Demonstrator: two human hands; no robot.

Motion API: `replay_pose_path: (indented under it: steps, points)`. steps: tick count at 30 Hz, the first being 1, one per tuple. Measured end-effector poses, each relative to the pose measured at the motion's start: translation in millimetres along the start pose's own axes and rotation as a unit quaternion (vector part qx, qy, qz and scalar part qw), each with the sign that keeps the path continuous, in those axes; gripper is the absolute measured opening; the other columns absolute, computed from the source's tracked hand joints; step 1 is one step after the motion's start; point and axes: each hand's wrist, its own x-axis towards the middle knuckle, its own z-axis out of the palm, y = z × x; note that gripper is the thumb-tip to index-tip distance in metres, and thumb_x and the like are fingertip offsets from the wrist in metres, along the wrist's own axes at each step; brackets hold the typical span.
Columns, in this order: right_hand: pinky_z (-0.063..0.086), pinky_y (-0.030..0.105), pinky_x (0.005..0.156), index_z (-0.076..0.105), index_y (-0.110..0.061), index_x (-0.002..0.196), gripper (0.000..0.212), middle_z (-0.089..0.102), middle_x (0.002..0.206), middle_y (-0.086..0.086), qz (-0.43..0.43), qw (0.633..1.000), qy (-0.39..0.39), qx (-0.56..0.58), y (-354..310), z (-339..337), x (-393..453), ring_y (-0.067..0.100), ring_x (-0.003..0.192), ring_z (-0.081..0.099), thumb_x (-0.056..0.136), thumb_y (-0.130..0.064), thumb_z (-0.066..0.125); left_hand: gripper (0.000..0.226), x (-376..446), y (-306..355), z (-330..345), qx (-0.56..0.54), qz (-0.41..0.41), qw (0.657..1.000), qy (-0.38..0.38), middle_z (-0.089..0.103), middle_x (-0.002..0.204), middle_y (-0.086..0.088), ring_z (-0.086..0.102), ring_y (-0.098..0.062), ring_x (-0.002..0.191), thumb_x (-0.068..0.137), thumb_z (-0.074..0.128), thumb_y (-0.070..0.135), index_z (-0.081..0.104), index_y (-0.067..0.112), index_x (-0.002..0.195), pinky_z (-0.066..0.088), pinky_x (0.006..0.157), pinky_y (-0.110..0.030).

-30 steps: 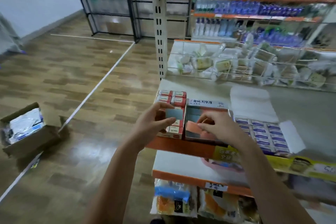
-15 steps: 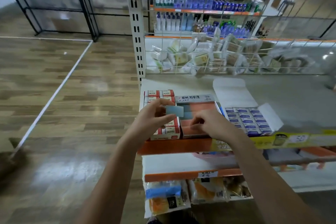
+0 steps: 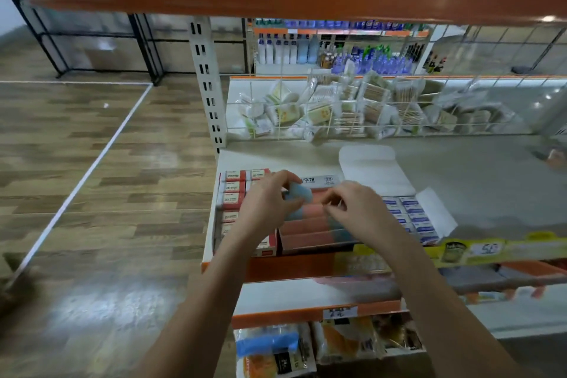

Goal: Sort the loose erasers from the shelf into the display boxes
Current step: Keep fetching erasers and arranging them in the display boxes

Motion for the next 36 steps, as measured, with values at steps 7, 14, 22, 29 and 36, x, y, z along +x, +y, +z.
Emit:
replay_pose_path:
  steps: [7,14,22,29,36]
  points:
    - [0.042,0.027,0.069,0.055,-0.018,0.099,0.027,0.057,0.094,-0.002,0.098,0.994,-0.020,-0.045,45.6,-13.8,-3.8,0.014,0.081,0.054,0.091,-0.044,0.052,0.027,21.9,21.9,51.8,0.094,-0.015,0.995,0.014,0.059,0.108,0.003,0.049,-0.009,0.093,0.084,0.063,0.034,0.059,0.026,0.110,0.040,0.072,-0.022]
    - [0.042,0.021,0.061,0.051,-0.024,0.102,0.025,0.056,0.087,-0.009,0.060,0.996,-0.066,0.026,53.5,-9.5,-14.1,0.009,0.079,0.055,0.091,-0.047,0.048,0.034,22.5,29.9,62.4,0.139,-0.046,0.989,0.030,0.053,0.116,0.001,0.041,-0.013,0.104,0.086,0.059,0.036,0.057,0.023,0.118,0.032,0.079,-0.023]
    - [0.037,0.014,0.054,0.046,-0.027,0.095,0.015,0.056,0.083,-0.010,0.010,0.996,-0.082,0.045,60.8,-10.6,-14.6,0.003,0.073,0.054,0.093,-0.042,0.048,0.036,16.0,32.1,60.8,0.218,-0.051,0.974,0.042,0.054,0.119,-0.001,0.044,-0.018,0.110,0.087,0.059,0.041,0.060,0.025,0.119,0.034,0.085,-0.025]
    - [0.050,0.021,0.068,0.051,-0.023,0.103,0.019,0.062,0.091,-0.006,0.007,0.994,-0.091,0.065,64.6,-9.6,-12.0,0.006,0.079,0.058,0.093,-0.039,0.049,0.027,26.8,41.1,74.6,0.202,-0.031,0.978,0.033,0.058,0.117,-0.001,0.047,-0.018,0.108,0.089,0.058,0.037,0.061,0.025,0.114,0.038,0.083,-0.027]
    - [0.042,0.016,0.059,0.051,-0.021,0.104,0.018,0.057,0.084,-0.007,0.025,0.996,-0.067,0.057,59.6,-4.5,-12.4,0.003,0.073,0.054,0.093,-0.035,0.049,0.024,23.8,34.9,74.2,0.205,0.007,0.978,0.020,0.057,0.118,0.000,0.047,-0.016,0.107,0.092,0.055,0.036,0.063,0.025,0.111,0.031,0.082,-0.022]
